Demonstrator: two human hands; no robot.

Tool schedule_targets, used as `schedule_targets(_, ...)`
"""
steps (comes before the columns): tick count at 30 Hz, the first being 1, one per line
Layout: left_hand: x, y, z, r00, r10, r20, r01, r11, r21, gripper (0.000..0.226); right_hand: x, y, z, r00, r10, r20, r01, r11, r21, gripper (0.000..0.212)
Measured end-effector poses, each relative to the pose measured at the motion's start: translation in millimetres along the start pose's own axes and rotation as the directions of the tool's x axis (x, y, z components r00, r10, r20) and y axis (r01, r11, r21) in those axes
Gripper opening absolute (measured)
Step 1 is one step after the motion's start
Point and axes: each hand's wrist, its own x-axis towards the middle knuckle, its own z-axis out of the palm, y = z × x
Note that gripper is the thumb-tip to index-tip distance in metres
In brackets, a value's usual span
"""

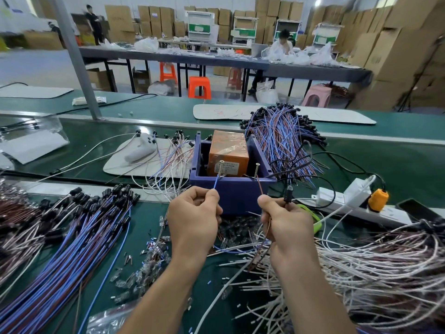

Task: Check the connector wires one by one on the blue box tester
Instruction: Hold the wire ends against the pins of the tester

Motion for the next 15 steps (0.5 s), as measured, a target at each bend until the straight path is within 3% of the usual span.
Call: schedule_targets(15, -0.1, -0.7, -1.7, 0.999, 0.012, 0.033, -0.012, 1.000, 0.012, 0.025, -8.3, -0.8, -6.3, 0.999, 0.006, 0.032, -0.007, 0.999, 0.032, 0.021)
